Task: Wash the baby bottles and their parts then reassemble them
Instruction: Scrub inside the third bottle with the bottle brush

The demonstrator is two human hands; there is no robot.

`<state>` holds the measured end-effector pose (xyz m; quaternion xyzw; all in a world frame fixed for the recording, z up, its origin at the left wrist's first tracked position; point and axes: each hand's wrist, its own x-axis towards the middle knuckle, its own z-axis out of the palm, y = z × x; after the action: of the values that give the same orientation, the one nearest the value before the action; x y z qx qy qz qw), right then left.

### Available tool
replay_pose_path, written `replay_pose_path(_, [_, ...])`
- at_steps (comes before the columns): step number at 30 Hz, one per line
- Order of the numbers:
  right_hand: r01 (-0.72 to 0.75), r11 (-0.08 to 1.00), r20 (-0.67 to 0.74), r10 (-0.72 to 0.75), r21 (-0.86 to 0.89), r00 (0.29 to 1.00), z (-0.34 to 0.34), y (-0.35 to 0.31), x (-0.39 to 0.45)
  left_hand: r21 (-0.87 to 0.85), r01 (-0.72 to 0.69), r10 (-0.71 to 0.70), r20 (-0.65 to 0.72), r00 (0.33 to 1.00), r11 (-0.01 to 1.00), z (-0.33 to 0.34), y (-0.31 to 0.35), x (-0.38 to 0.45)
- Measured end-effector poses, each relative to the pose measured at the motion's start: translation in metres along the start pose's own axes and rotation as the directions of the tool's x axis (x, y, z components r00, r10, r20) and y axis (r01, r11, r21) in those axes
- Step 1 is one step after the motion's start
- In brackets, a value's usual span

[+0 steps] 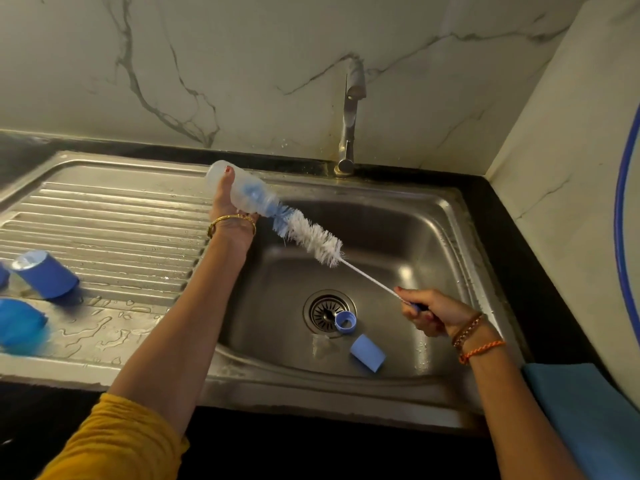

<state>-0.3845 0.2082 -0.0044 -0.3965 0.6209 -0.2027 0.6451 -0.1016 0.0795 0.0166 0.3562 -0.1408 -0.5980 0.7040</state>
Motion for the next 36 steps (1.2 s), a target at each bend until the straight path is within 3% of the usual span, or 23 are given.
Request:
replay_pose_path(11, [0.247,0.955,-0.214,-0.279,-0.164,0.936,-0.015,0.005,-0.027,0.044,-0.015,0.026,-0.257,0.966,0.999,0.014,0.015,0.011])
replay_pose_path(14, [0.300,0.942,-0.385,-0.334,-0.147,0.860,-0.021,0.026,-0.025,-0.004,-0.025,0.022,-0.298,0.954,1.000,-0.003,0.024,0.014])
replay_pose_path(17, [0.345,0.927,-0.478,-0.372,-0.148,0.796,-0.014,0.029,-0.015,0.090,0.055,-0.028,-0.275,0.961,0.994,-0.009,0.018,0.001])
replay_pose_path(21, [0.350,0.869,-0.495,-0.489,-0.350,0.718,0.009,0.012,0.003,0.297,0.167,-0.081,-0.281,0.956,0.940,-0.011,-0.030,-0.024])
replay_pose_path(23, [0.327,0.851,-0.492,-0.509,-0.411,0.706,0.012,0.012,0.013,0.475,0.266,-0.154,-0.262,0.953,0.839,-0.019,-0.048,-0.032])
replay_pose_path(25, [0.305,0.852,-0.496,-0.501,-0.426,0.709,0.010,0.012,0.022,0.673,0.299,-0.180,-0.243,0.953,0.676,-0.036,-0.064,-0.030])
replay_pose_path(27, [0.291,0.835,-0.484,-0.516,-0.467,0.707,0.010,0.012,0.028,0.835,0.326,-0.221,-0.250,0.942,0.444,-0.047,-0.075,-0.029])
replay_pose_path(29, [0.282,0.818,-0.487,-0.536,-0.501,0.690,0.008,0.015,0.034,0.939,0.323,-0.227,-0.292,0.929,0.117,-0.054,-0.084,-0.028])
replay_pose_path(31, [0.269,0.803,-0.511,-0.558,-0.532,0.654,0.009,0.020,0.031,0.968,0.227,-0.226,-0.247,0.942,-0.110,-0.064,-0.089,-0.028])
replay_pose_path(34, [0.199,0.741,-0.516,-0.608,-0.641,0.603,0.004,0.024,0.030,0.962,0.144,-0.219,-0.197,0.956,-0.233,-0.074,-0.096,-0.024])
replay_pose_path(36, [0.142,0.710,-0.535,-0.632,-0.690,0.560,0.001,0.022,0.030,0.941,0.165,-0.226,-0.236,0.945,-0.294,-0.081,-0.099,-0.022])
